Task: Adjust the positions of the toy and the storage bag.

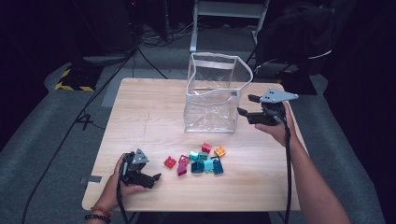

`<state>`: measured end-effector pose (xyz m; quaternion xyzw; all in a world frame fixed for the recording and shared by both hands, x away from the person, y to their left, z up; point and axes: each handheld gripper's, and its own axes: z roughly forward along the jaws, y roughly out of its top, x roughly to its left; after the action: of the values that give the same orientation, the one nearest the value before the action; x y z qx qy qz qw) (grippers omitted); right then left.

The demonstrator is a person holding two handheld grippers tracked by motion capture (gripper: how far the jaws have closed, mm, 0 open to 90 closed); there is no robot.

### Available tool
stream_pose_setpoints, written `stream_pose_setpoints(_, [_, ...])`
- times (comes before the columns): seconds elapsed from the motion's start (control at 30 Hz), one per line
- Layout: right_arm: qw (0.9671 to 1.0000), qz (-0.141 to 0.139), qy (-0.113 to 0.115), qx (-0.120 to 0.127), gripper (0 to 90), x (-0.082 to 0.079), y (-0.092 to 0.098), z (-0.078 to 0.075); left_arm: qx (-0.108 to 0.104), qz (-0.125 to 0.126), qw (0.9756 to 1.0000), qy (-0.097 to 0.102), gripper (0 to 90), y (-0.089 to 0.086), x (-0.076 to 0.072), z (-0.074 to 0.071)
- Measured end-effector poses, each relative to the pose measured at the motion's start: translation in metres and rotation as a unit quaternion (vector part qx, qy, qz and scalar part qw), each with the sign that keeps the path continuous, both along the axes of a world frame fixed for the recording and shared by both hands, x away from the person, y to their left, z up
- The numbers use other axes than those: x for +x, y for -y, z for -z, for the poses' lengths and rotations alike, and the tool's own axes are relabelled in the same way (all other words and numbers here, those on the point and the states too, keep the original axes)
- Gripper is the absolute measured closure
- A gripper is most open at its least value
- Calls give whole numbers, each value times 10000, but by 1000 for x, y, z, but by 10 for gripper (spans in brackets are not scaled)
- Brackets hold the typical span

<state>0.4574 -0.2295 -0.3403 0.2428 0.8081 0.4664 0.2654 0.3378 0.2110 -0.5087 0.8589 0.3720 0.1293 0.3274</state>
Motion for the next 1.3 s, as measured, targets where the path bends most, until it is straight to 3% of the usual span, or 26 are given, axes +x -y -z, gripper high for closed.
stream_pose_setpoints(0.33, [9998,-120,125,27,322,8,-17,-13,2,-2,10000,-4,1,0,0,0])
stream_pose_setpoints(0.57, [9995,-142,250,-107,327,21,-35,-18,-1,0,10000,-1,1,0,0,0])
stream_pose_setpoints(0.83, [9996,-145,189,-120,319,32,-43,-19,0,1,10000,-1,1,0,0,0])
stream_pose_setpoints(1.03, [9999,-118,-7,-102,319,46,-45,-16,2,-3,10000,-2,1,0,0,0])
stream_pose_setpoints(1.1, [9997,-122,-192,-124,353,54,-45,-12,-3,-4,10000,0,1,0,0,0])
stream_pose_setpoints(1.17, [9996,-125,-223,-129,366,56,-45,-11,-1,-3,10000,1,1,0,0,0])
stream_pose_setpoints(1.23, [9998,-51,-166,-18,534,57,-42,-10,-1,-2,10000,0,1,0,0,0])
stream_pose_setpoints(1.3, [9999,-13,-99,-77,638,57,-40,-11,1,-6,10000,-2,1,0,0,0])
